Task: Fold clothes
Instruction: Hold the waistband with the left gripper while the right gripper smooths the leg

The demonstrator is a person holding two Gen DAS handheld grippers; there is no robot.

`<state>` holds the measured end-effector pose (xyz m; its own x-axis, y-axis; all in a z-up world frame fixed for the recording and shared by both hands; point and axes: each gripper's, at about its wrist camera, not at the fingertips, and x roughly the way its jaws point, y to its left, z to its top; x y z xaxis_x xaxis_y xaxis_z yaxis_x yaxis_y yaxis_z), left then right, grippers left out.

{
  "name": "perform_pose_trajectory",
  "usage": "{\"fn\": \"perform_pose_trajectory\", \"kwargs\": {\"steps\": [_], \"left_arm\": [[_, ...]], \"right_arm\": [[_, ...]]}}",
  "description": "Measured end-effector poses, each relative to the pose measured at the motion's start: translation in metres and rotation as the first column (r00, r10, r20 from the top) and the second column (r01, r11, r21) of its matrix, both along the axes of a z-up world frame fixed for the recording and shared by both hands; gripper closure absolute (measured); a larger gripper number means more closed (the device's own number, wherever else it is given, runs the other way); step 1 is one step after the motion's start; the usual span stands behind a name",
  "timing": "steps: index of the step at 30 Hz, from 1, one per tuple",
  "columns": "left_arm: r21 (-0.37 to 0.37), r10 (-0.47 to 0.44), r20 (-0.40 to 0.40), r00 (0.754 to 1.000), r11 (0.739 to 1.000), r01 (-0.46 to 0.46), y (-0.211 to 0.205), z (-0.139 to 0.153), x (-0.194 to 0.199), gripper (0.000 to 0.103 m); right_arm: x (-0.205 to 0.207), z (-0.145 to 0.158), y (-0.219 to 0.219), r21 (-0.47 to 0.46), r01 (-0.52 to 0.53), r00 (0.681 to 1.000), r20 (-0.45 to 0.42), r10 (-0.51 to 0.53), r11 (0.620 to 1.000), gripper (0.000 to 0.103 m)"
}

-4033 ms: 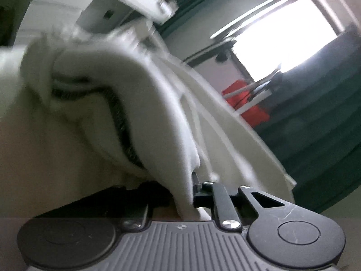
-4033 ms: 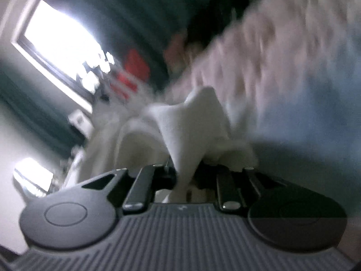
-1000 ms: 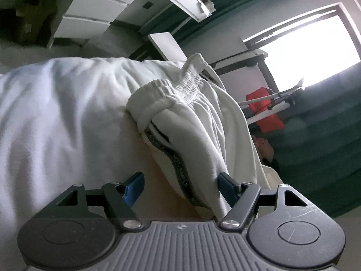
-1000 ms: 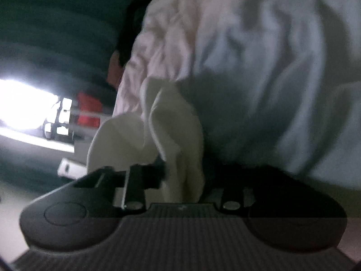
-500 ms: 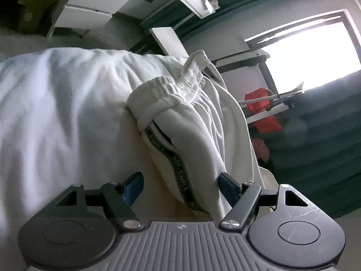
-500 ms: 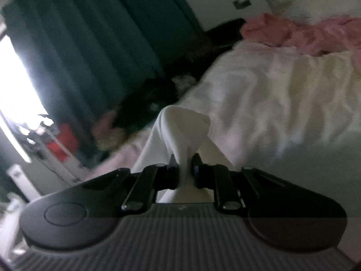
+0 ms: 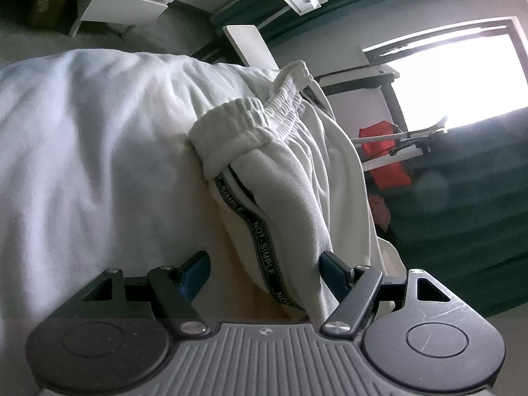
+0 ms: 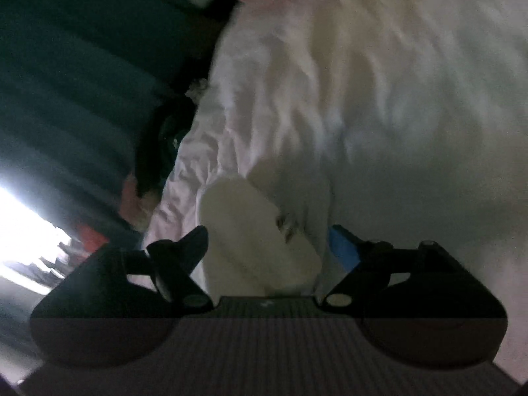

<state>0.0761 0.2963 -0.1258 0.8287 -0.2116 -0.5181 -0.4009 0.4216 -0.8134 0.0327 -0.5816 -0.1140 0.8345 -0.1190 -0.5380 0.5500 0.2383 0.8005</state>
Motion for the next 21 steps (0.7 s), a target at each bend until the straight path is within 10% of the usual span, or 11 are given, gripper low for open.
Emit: {"fn": "perform_pose_trajectory", "kwargs": {"steps": [6, 12, 21], "left_arm": [[0.008, -0.003, 0.001, 1.0, 1.0, 0.003, 0.0, -0.001, 0.005, 0.029], [0.023, -0.004, -0.001, 1.0, 1.0, 0.004, 0.0, 0.0, 0.004, 0.029], [0.067, -0.012, -0.008, 1.0, 0.998, 0.012, -0.003, 0.002, 0.003, 0.029]], "right_arm": [[0.026, -0.054, 0.022, 0.406, -0.191, 0.976, 0.18, 0.127, 0.894, 0.02], [0.087, -0.048, 0.035, 0.192, -0.35, 0.935, 0.136, 0.329, 0.917, 0.02], [0.096, -0.045, 0.062, 0.243, -0.42, 0.903, 0.016, 0.429, 0.875, 0.02]]}}
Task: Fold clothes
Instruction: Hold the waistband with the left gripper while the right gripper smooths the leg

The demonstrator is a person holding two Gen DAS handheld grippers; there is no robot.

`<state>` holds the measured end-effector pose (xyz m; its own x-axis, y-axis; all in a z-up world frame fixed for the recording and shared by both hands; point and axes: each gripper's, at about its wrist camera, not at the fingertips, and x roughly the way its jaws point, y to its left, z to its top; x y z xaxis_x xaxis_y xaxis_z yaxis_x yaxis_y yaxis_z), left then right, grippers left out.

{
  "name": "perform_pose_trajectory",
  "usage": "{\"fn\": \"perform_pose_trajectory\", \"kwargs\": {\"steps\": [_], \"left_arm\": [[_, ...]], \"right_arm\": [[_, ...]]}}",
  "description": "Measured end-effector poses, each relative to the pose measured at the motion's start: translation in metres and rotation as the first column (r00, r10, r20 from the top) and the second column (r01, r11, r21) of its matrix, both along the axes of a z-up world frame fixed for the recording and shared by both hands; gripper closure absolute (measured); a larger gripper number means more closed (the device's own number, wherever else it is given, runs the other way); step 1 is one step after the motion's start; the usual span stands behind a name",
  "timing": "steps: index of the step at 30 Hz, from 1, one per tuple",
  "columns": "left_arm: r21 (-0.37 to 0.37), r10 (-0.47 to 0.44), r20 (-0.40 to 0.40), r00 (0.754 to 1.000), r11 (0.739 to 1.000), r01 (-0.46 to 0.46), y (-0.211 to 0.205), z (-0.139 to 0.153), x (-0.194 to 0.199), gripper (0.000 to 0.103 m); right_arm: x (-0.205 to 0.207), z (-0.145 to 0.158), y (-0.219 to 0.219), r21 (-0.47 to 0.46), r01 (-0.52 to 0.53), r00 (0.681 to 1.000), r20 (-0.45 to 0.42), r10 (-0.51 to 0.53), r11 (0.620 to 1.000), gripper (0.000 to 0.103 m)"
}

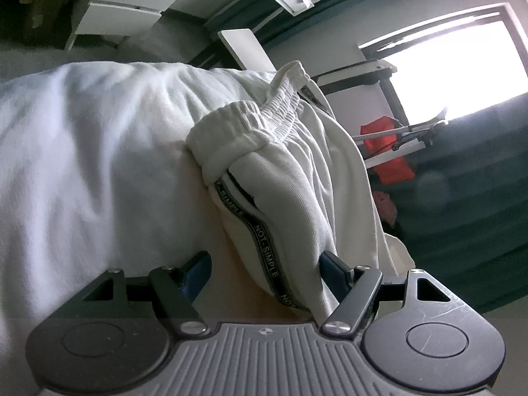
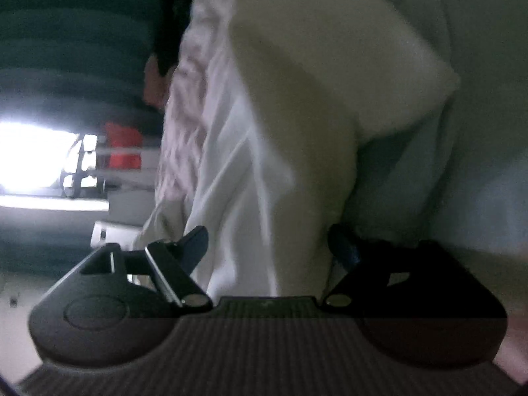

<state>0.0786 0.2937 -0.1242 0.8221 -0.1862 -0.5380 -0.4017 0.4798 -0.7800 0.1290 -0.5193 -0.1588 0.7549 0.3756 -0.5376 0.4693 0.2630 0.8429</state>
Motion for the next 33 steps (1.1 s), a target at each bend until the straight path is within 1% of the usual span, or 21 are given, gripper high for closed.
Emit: {"fn": "perform_pose_trajectory", "kwargs": {"steps": [2, 4, 7, 8, 9, 11, 12, 13, 15, 17, 18, 20, 21, 23, 24, 26, 27, 28, 30, 31, 33], "left_arm": [[0.003, 0.001, -0.001, 1.0, 1.0, -0.001, 0.0, 0.0, 0.001, 0.029], [0.008, 0.002, -0.001, 1.0, 1.0, -0.002, 0.001, 0.0, 0.001, 0.029], [0.022, 0.0, -0.003, 1.0, 1.0, 0.0, 0.0, 0.001, 0.0, 0.028], [0.026, 0.0, -0.003, 1.0, 1.0, 0.0, -0.001, 0.001, -0.001, 0.028], [0.031, 0.0, -0.004, 1.0, 1.0, 0.0, -0.001, 0.001, -0.001, 0.028], [0.039, 0.001, -0.007, 1.0, 0.999, -0.001, -0.002, 0.002, -0.002, 0.028], [0.041, 0.002, -0.008, 1.0, 0.999, -0.002, -0.002, 0.002, -0.003, 0.029], [0.043, 0.003, -0.009, 1.0, 0.999, -0.003, -0.003, 0.003, -0.003, 0.029], [0.043, 0.005, -0.01, 1.0, 0.999, -0.004, -0.002, 0.003, -0.005, 0.029], [0.039, 0.007, -0.009, 1.0, 0.999, -0.007, -0.001, 0.003, -0.006, 0.029], [0.039, 0.006, -0.009, 1.0, 0.999, -0.006, -0.001, 0.003, -0.006, 0.029], [0.039, 0.006, -0.01, 1.0, 0.999, -0.005, 0.0, 0.003, -0.007, 0.029], [0.037, 0.006, -0.009, 1.0, 0.999, -0.005, 0.001, 0.003, -0.007, 0.029], [0.033, 0.006, -0.009, 1.0, 0.999, -0.006, 0.002, 0.003, -0.008, 0.029], [0.03, 0.006, -0.008, 1.0, 1.0, -0.006, 0.002, 0.003, -0.008, 0.029], [0.023, 0.005, -0.007, 1.0, 1.0, -0.005, 0.003, 0.002, -0.007, 0.029], [0.02, 0.005, -0.007, 1.0, 1.0, -0.005, 0.003, 0.002, -0.007, 0.029], [0.016, 0.004, -0.006, 1.0, 1.0, -0.004, 0.003, 0.002, -0.007, 0.029], [0.01, 0.003, -0.005, 1.0, 1.0, -0.003, 0.004, 0.001, -0.007, 0.029], [0.006, 0.003, -0.004, 1.0, 1.0, -0.003, 0.004, 0.0, -0.006, 0.029], [-0.017, 0.007, -0.002, 1.0, 1.0, -0.007, 0.006, -0.002, -0.007, 0.03]], "right_arm": [[-0.011, 0.006, 0.012, 0.014, -0.026, 1.0, 0.0, 0.026, 1.0, 0.02], [-0.017, 0.006, 0.02, 0.07, -0.043, 0.999, 0.021, 0.041, 0.997, 0.02], [-0.003, -0.001, 0.024, 0.118, -0.044, 0.998, 0.055, 0.037, 0.992, 0.019], [0.004, -0.005, 0.021, 0.109, -0.031, 0.998, 0.058, 0.024, 0.994, 0.019], [0.01, -0.009, 0.018, 0.1, -0.016, 0.998, 0.062, 0.01, 0.995, 0.019], [0.016, -0.014, 0.004, 0.082, 0.058, 0.994, 0.093, -0.065, 0.995, 0.019], [0.012, -0.017, -0.003, 0.083, 0.113, 0.987, 0.106, -0.122, 0.99, 0.019], [0.009, -0.022, -0.009, 0.123, 0.167, 0.977, 0.116, -0.181, 0.978, 0.019], [0.001, -0.031, -0.023, 0.202, 0.269, 0.946, 0.131, -0.298, 0.942, 0.019], [-0.011, -0.031, -0.037, 0.235, 0.351, 0.901, 0.177, -0.395, 0.906, 0.02], [-0.017, -0.024, -0.045, 0.189, 0.397, 0.878, 0.208, -0.431, 0.898, 0.02], [-0.037, -0.005, -0.065, 0.076, 0.508, 0.813, 0.289, -0.506, 0.858, 0.02], [-0.044, -0.001, -0.074, 0.076, 0.54, 0.783, 0.321, -0.534, 0.838, 0.02], [-0.061, 0.001, -0.094, 0.123, 0.589, 0.722, 0.362, -0.589, 0.798, 0.021], [-0.069, 0.0, -0.104, 0.135, 0.605, 0.706, 0.365, -0.607, 0.785, 0.021], [-0.082, -0.001, -0.114, 0.118, 0.621, 0.703, 0.355, -0.617, 0.775, 0.021], [-0.084, -0.002, -0.114, 0.105, 0.622, 0.715, 0.328, -0.618, 0.776, 0.021], [-0.085, -0.004, -0.115, 0.104, 0.613, 0.732, 0.301, -0.612, 0.784, 0.021], [-0.084, -0.003, -0.113, 0.11, 0.563, 0.78, 0.256, -0.571, 0.819, 0.029], [-0.083, -0.003, -0.112, 0.113, 0.538, 0.803, 0.234, -0.548, 0.835, 0.03], [-0.083, -0.001, -0.108, 0.067, 0.497, 0.845, 0.192, -0.5, 0.865, 0.031]]}}
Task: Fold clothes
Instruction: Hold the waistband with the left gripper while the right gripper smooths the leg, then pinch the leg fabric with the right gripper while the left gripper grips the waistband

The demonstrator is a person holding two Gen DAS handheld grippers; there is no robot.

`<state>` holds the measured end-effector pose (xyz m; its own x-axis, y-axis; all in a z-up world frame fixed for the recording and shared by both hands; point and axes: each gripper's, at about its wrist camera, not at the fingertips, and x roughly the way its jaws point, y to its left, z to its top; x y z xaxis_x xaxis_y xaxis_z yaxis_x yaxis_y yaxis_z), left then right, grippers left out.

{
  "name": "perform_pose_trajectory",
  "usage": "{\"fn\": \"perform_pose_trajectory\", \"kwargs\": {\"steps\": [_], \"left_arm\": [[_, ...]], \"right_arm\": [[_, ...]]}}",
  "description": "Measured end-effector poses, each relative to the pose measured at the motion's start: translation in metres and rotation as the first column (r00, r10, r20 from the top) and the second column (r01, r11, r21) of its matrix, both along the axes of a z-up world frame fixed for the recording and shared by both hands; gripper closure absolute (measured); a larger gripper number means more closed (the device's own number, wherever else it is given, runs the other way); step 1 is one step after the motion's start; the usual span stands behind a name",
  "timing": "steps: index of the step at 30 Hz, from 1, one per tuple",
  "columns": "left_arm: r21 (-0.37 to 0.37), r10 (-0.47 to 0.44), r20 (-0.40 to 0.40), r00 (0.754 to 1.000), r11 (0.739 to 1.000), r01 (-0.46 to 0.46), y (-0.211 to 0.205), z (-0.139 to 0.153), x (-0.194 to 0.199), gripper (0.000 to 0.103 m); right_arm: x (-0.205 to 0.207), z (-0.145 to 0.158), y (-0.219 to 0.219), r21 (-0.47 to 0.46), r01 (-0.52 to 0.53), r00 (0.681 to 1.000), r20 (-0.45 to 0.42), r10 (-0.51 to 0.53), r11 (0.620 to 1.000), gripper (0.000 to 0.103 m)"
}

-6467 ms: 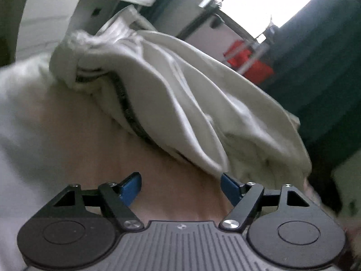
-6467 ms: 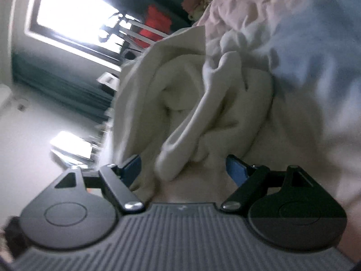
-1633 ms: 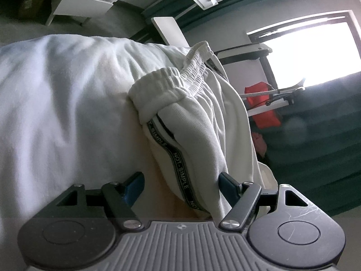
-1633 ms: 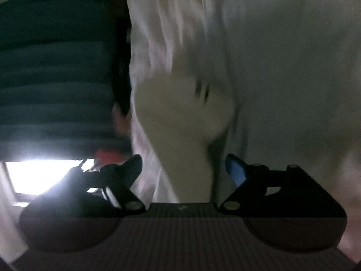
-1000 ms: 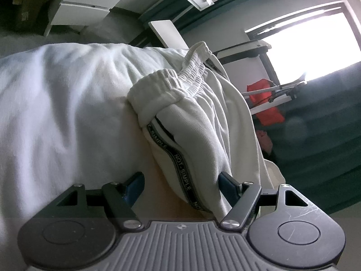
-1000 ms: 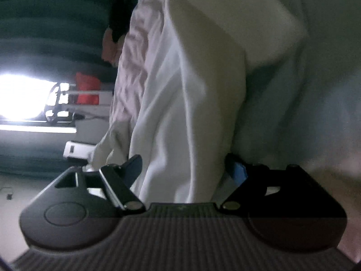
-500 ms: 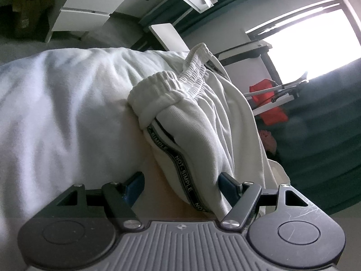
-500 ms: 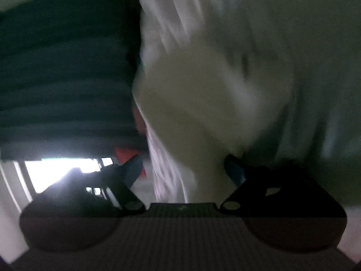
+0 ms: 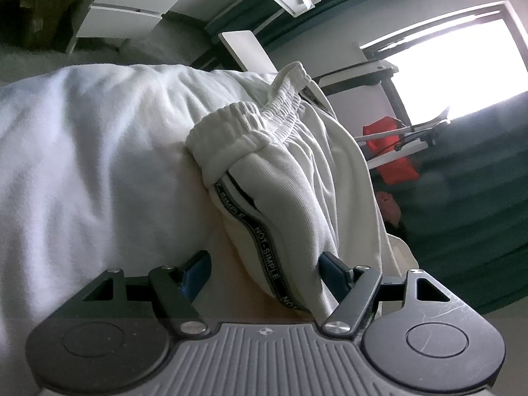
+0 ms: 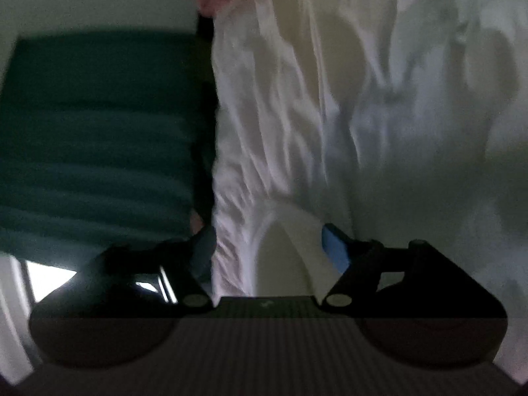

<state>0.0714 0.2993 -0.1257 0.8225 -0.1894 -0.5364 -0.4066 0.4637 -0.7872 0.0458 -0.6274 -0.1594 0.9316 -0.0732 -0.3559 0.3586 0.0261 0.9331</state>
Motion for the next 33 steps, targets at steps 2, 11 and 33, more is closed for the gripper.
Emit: {"fn": "perform_pose_trajectory", "kwargs": {"steps": [2, 11, 33], "left_arm": [[-0.019, 0.005, 0.001, 1.0, 1.0, -0.005, 0.001, -0.002, 0.0, 0.03], [-0.049, 0.027, 0.001, 1.0, 0.998, -0.027, 0.002, -0.002, 0.003, 0.033], [-0.26, 0.144, 0.04, 0.989, 0.957, -0.129, 0.034, -0.014, 0.0, 0.034]], "right_arm": [[0.004, 0.007, 0.007, -0.024, -0.053, 0.998, -0.027, 0.052, 0.998, 0.031], [0.057, -0.005, 0.051, -0.076, -0.323, 0.939, -0.149, 0.309, 0.943, 0.03], [0.021, 0.011, 0.027, -0.252, -0.109, 0.954, -0.298, 0.031, 0.962, 0.097]]}}
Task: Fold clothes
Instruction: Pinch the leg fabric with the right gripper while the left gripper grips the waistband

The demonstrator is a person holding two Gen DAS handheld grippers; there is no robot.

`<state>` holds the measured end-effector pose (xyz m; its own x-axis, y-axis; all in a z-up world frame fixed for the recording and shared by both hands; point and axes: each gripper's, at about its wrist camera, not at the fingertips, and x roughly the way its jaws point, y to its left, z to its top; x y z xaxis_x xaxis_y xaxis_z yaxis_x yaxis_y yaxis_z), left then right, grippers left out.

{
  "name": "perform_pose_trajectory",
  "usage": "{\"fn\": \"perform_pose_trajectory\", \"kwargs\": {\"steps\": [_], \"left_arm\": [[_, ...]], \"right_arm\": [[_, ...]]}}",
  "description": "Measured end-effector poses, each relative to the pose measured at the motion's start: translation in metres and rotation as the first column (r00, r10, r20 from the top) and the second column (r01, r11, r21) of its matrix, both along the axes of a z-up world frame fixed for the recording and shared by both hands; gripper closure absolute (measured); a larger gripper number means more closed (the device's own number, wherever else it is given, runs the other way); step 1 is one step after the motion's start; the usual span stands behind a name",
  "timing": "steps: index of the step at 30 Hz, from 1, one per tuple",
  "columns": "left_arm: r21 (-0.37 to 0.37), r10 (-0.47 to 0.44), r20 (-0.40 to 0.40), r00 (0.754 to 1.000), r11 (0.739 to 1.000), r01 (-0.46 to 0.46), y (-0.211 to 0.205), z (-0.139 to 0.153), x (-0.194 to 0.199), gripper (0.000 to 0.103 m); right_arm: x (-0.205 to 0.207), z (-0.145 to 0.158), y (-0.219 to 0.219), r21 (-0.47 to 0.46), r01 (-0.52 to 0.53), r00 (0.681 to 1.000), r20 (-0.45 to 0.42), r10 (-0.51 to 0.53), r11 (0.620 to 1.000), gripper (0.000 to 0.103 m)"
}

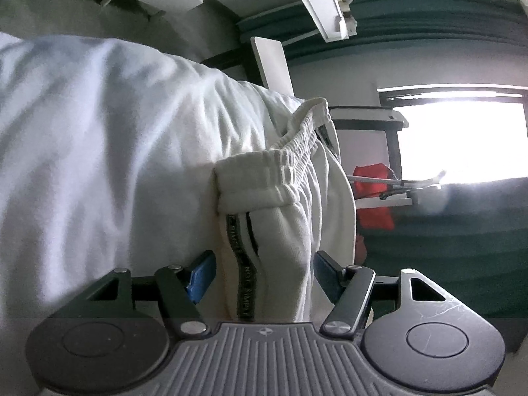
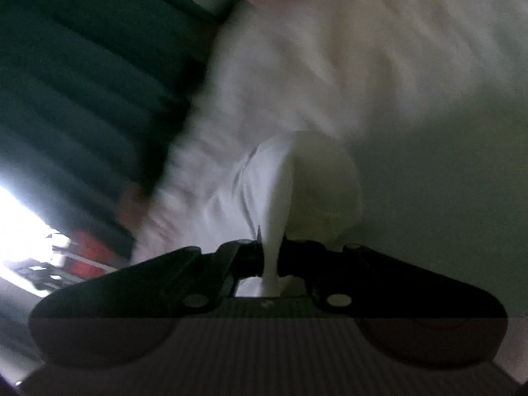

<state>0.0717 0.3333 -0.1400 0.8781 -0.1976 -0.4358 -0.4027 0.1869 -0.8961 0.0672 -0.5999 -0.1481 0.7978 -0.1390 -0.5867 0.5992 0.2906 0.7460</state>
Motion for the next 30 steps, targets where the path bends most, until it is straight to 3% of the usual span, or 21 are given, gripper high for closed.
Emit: {"fn": "perform_pose_trajectory", "kwargs": {"steps": [1, 4, 8, 9, 10, 12, 14, 16, 18, 21, 23, 26, 29, 30], "left_arm": [[0.0, -0.005, 0.006, 1.0, 1.0, 0.005, -0.001, 0.001, 0.002, 0.031], [0.037, -0.052, 0.007, 0.999, 0.998, 0.051, -0.007, 0.005, 0.014, 0.031], [0.112, -0.064, -0.017, 0.998, 0.992, 0.066, -0.01, 0.01, 0.028, 0.037], [0.116, -0.053, -0.024, 0.998, 0.992, 0.055, -0.008, 0.01, 0.03, 0.046], [0.119, -0.041, -0.031, 0.999, 0.992, 0.044, -0.007, 0.01, 0.032, 0.063], [0.141, -0.017, -0.044, 0.999, 0.99, 0.023, -0.003, 0.011, 0.034, 0.082], [0.192, 0.0, -0.014, 1.0, 0.981, 0.003, -0.003, 0.02, 0.027, 0.089], [0.182, 0.021, 0.04, 0.999, 0.983, -0.028, 0.001, 0.031, 0.014, 0.092], [0.107, 0.053, 0.128, 0.99, 0.992, -0.067, 0.006, 0.039, -0.003, 0.092], [0.07, 0.081, 0.172, 0.982, 0.993, -0.094, 0.009, 0.047, -0.024, 0.092], [0.074, 0.097, 0.133, 0.986, 0.991, -0.108, 0.013, 0.046, -0.036, 0.092], [0.084, 0.088, 0.01, 0.996, 0.992, -0.089, 0.027, 0.032, -0.043, 0.092], [0.092, 0.078, -0.115, 0.99, 0.993, -0.067, 0.041, 0.017, -0.05, 0.092], [0.11, 0.07, -0.125, 0.99, 0.992, -0.057, 0.042, 0.016, -0.049, 0.092]], "right_arm": [[-0.003, -0.013, -0.003, 0.065, 0.002, 1.0, -0.031, 0.0, 0.998, 0.097], [-0.018, -0.028, -0.011, 0.179, 0.032, 0.999, 0.015, -0.035, 0.983, 0.097], [-0.017, -0.011, -0.007, 0.081, -0.01, 1.0, 0.019, 0.009, 0.997, 0.096], [-0.016, -0.009, -0.006, 0.059, -0.018, 1.0, 0.014, 0.017, 0.998, 0.096], [-0.015, -0.008, -0.005, 0.049, -0.02, 1.0, 0.01, 0.019, 0.999, 0.096], [-0.016, -0.007, -0.005, 0.04, -0.023, 1.0, 0.008, 0.022, 0.999, 0.096], [-0.017, -0.005, -0.008, 0.043, -0.026, 1.0, 0.01, 0.025, 0.999, 0.096], [-0.007, -0.008, -0.012, 0.037, -0.021, 1.0, 0.004, 0.021, 0.999, 0.097], [-0.016, -0.009, -0.009, 0.075, 0.01, 1.0, 0.016, -0.011, 0.997, 0.097], [-0.036, 0.002, 0.0, 0.101, 0.08, 0.996, 0.038, -0.084, 0.992, 0.097], [-0.047, 0.015, 0.01, 0.042, 0.128, 0.991, 0.036, -0.13, 0.991, 0.097], [-0.054, 0.02, 0.017, 0.009, 0.133, 0.991, -0.021, -0.133, 0.991, 0.097], [-0.067, 0.004, 0.012, 0.111, 0.185, 0.982, -0.055, -0.18, 0.976, 0.091], [-0.071, -0.002, 0.01, 0.152, 0.212, 0.977, -0.06, -0.205, 0.965, 0.086]]}}
